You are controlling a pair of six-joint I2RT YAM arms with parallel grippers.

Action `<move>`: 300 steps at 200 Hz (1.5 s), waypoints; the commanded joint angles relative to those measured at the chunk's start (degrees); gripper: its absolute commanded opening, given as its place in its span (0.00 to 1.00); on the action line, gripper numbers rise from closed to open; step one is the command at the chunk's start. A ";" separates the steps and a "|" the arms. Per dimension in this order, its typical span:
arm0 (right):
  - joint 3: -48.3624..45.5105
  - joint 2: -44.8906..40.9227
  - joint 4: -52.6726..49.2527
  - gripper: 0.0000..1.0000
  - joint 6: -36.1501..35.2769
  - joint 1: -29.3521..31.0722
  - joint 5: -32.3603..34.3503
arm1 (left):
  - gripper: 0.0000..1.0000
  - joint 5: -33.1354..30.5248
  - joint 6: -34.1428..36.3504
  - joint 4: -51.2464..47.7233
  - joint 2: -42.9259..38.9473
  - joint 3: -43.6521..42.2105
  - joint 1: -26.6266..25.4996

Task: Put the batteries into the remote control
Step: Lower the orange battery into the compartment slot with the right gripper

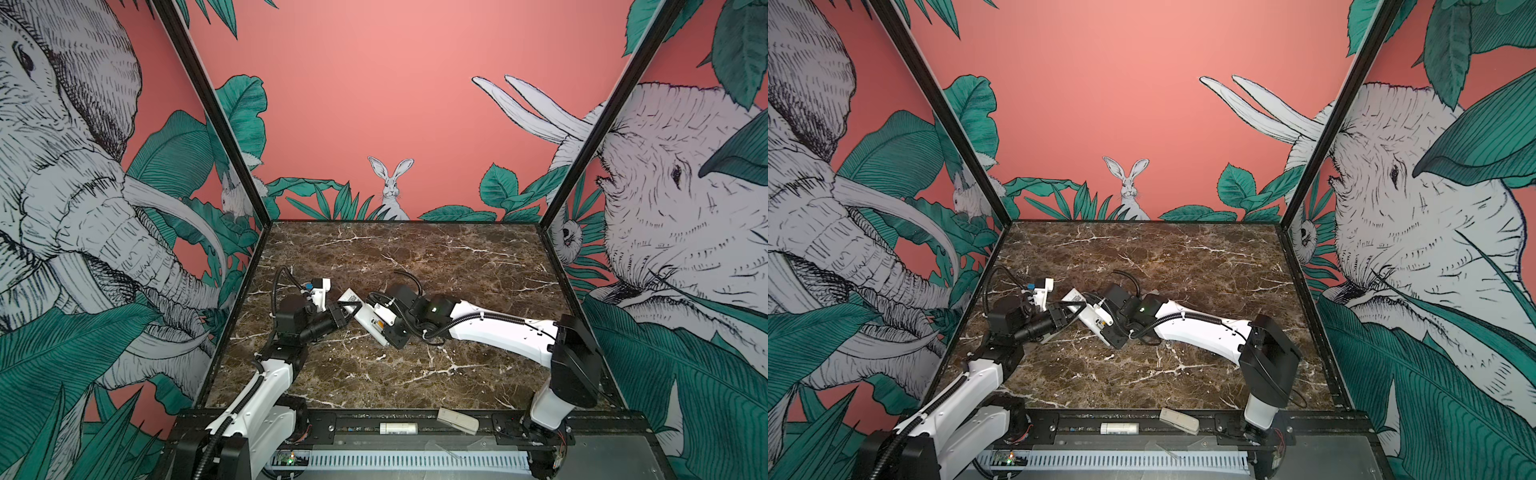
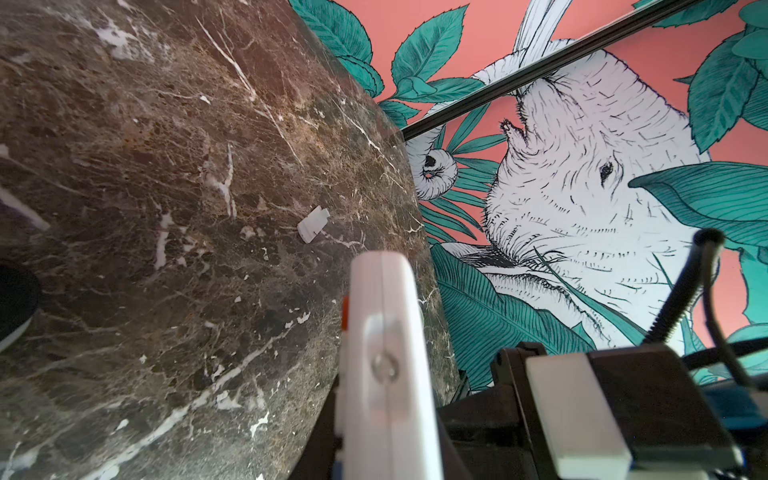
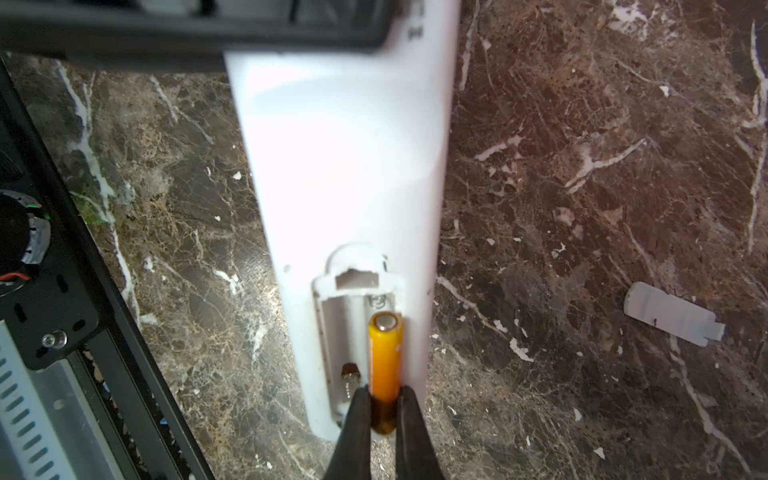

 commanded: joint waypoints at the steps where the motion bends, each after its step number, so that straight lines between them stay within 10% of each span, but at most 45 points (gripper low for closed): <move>1: 3.06 2.16 -3.64 0.09 0.21 0.29 -0.89 | 0.00 1.20 1.66 -1.65 -2.74 2.76 0.04; 300: 17.07 10.80 -20.05 0.08 1.31 -0.14 -5.53 | 0.00 0.74 5.07 -2.32 -3.67 1.48 0.04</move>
